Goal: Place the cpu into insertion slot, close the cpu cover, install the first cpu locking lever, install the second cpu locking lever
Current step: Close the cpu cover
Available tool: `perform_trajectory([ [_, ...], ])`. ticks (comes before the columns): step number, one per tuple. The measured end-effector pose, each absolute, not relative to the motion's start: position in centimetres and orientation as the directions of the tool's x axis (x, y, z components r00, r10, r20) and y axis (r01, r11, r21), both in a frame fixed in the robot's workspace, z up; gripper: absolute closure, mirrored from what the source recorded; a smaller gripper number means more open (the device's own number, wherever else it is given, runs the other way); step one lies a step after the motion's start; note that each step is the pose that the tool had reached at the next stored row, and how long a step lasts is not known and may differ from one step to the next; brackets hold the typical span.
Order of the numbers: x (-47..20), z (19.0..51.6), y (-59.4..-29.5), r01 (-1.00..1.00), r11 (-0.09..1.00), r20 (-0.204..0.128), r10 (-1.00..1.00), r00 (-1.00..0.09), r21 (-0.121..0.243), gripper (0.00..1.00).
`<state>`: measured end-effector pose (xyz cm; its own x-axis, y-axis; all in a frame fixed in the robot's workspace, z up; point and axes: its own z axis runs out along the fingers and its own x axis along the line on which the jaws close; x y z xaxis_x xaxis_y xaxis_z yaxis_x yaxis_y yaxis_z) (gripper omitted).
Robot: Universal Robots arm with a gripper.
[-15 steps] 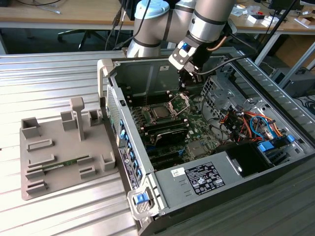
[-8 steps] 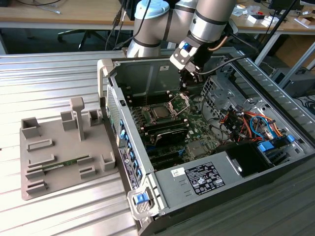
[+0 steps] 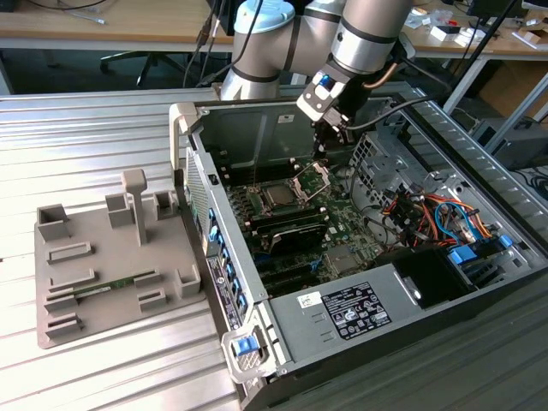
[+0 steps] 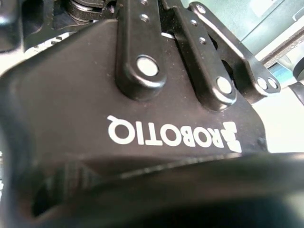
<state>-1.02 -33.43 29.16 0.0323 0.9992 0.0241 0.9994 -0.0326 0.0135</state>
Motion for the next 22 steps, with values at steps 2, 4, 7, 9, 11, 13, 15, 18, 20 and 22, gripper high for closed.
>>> perform_trajectory([
  [2,-0.99,29.15,-33.44,0.999,-0.033,0.024,0.999,0.032,0.013,0.89],
  [4,-0.94,29.15,-33.44,0.999,-0.033,0.024,0.999,0.032,0.013,0.89],
  [7,-0.84,29.15,-33.43,0.999,-0.032,0.024,0.999,0.032,0.013,0.89],
  [9,-0.79,29.15,-33.43,0.999,-0.033,0.024,0.999,0.032,0.013,0.89],
  [11,-0.76,29.15,-33.43,0.999,-0.033,0.024,0.999,0.032,0.014,0.89],
  [13,-0.72,29.16,-33.44,0.999,-0.033,0.024,0.999,0.032,0.013,0.89],
  [15,-0.68,29.15,-33.44,0.999,-0.033,0.024,0.999,0.032,0.014,0.89],
  [18,-0.63,29.16,-33.43,0.999,-0.033,0.024,0.999,0.032,0.013,0.89],
  [20,-0.61,29.15,-33.44,0.999,-0.033,0.024,0.999,0.032,0.014,0.89],
  [22,-0.57,29.16,-33.44,0.999,-0.033,0.024,0.999,0.032,0.013,0.89],
])
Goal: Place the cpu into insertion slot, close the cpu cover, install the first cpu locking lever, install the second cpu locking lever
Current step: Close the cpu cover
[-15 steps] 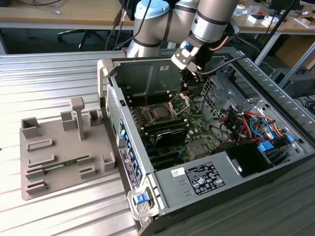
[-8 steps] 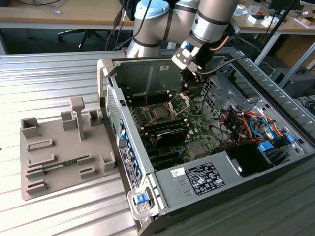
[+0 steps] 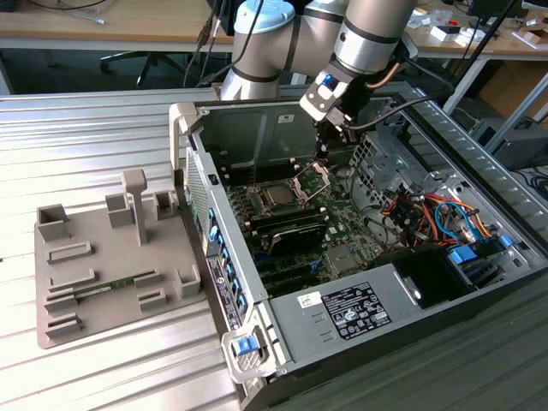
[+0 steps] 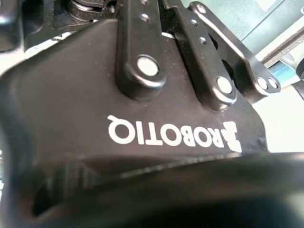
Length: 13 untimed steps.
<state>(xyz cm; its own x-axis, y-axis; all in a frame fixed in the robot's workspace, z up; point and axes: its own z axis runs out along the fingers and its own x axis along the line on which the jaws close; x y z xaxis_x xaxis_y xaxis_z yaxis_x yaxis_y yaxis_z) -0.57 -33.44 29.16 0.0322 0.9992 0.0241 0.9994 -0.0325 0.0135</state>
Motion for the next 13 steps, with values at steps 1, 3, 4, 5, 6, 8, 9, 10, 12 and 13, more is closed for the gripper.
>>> perform_trajectory([
  [1,-0.53,29.15,-33.44,0.999,-0.032,0.024,0.999,0.032,0.013,0.89],
  [3,-0.48,29.15,-33.44,0.999,-0.032,0.024,0.999,0.032,0.014,0.89],
  [4,-0.44,29.15,-33.44,0.999,-0.033,0.024,0.999,0.032,0.014,0.89],
  [5,-0.41,29.15,-33.44,0.999,-0.033,0.024,0.999,0.032,0.014,0.89],
  [6,-0.39,29.15,-33.44,0.999,-0.033,0.024,0.999,0.032,0.014,0.89],
  [8,-0.35,29.15,-33.43,0.999,-0.033,0.024,0.999,0.032,0.014,0.89],
  [9,-0.33,29.16,-33.43,0.999,-0.033,0.024,0.999,0.032,0.013,0.89],
  [10,-0.31,29.15,-33.44,0.999,-0.033,0.024,0.999,0.032,0.013,0.89],
  [12,-0.28,29.15,-33.44,0.999,-0.033,0.024,0.999,0.032,0.013,0.89],
  [13,-0.27,29.16,-33.44,0.999,-0.033,0.024,0.999,0.032,0.013,0.89],
])
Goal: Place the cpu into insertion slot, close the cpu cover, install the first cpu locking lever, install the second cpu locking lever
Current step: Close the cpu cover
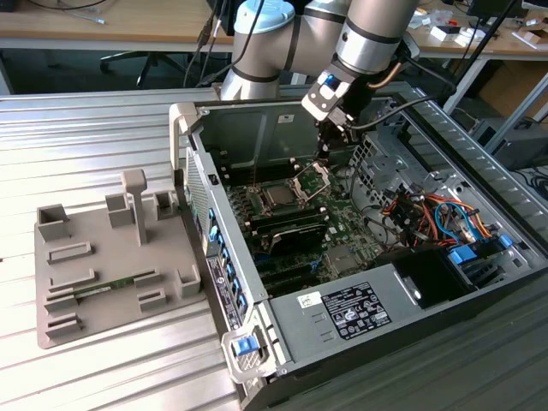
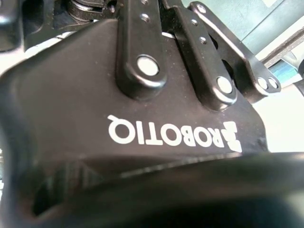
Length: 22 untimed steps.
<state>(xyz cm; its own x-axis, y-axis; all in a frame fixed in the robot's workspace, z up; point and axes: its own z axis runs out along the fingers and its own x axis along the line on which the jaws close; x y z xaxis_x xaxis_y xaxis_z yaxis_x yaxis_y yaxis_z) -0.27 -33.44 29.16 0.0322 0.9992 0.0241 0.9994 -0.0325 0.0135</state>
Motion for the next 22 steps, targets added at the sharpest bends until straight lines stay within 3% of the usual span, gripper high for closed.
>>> perform_trajectory([
  [22,0.28,29.15,-33.44,0.999,-0.033,0.024,0.999,0.032,0.014,0.89],
])
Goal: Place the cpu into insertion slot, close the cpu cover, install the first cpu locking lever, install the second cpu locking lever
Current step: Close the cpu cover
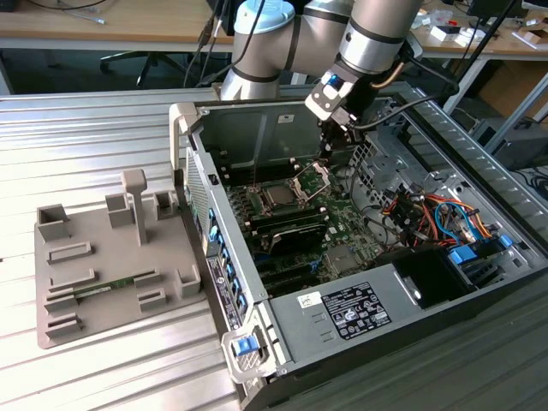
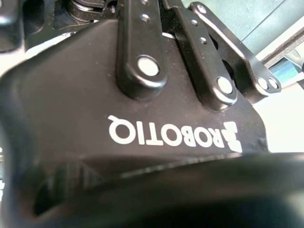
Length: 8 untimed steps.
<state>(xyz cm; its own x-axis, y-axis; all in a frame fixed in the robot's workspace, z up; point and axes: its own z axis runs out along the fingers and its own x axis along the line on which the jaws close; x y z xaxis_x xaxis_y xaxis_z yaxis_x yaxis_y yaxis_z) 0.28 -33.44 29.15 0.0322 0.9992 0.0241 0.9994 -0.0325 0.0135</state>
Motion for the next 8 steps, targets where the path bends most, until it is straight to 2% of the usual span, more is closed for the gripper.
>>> perform_trajectory([
  [8,0.45,29.15,-33.43,0.999,-0.033,0.024,0.999,0.032,0.014,0.89],
])
